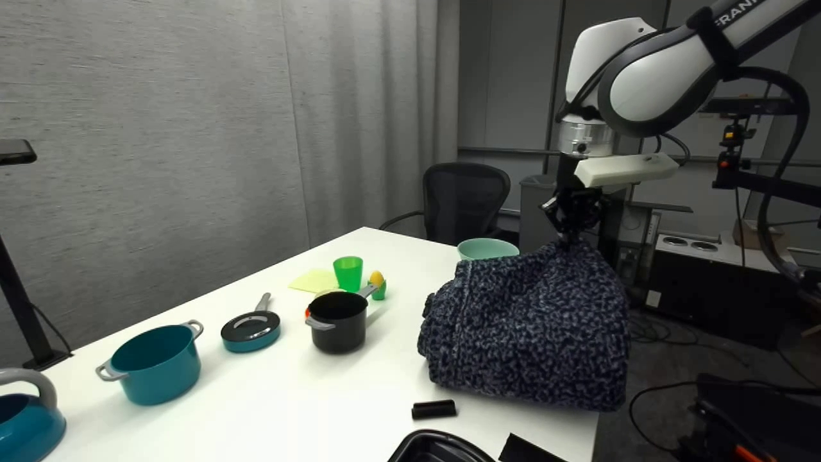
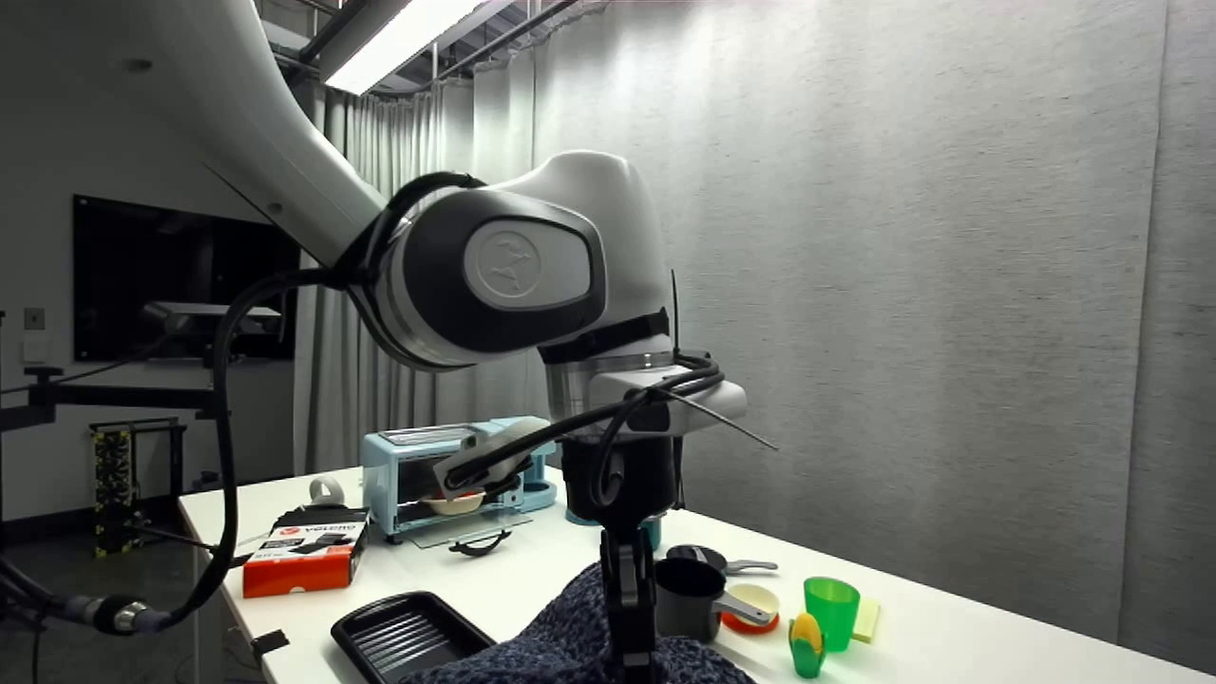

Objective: Fold up the grey cloth on the table.

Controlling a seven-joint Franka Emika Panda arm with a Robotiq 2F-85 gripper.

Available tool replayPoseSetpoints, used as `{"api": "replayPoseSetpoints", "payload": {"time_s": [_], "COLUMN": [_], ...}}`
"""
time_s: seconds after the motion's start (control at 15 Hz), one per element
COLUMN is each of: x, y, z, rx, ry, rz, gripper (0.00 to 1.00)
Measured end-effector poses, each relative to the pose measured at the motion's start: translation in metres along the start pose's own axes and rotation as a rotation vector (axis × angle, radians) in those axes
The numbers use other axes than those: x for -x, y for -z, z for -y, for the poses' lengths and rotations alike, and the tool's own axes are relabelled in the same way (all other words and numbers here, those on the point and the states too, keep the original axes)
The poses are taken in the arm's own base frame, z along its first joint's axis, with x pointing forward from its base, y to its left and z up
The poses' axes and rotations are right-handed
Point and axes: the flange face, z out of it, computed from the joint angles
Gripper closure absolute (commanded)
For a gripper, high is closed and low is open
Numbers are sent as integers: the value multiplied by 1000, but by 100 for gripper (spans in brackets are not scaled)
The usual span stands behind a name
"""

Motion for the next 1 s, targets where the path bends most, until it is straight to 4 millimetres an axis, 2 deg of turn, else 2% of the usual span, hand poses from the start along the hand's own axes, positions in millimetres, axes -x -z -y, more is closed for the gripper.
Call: {"api": "replayPoseSetpoints", "payload": {"time_s": [0.07, 0.2, 0.53, 0.67, 0.8, 1.0], "x": [3, 14, 62, 80, 93, 98], "y": [-2, -5, 6, 10, 9, 2], "z": [9, 38, 151, 195, 228, 255], "rx": [-8, -23, -58, -76, -93, -119], "ry": [28, 130, 419, 536, 653, 816], "rz": [-1, -10, -42, -52, -49, -22], "gripper": [57, 42, 3, 0, 0, 0]}}
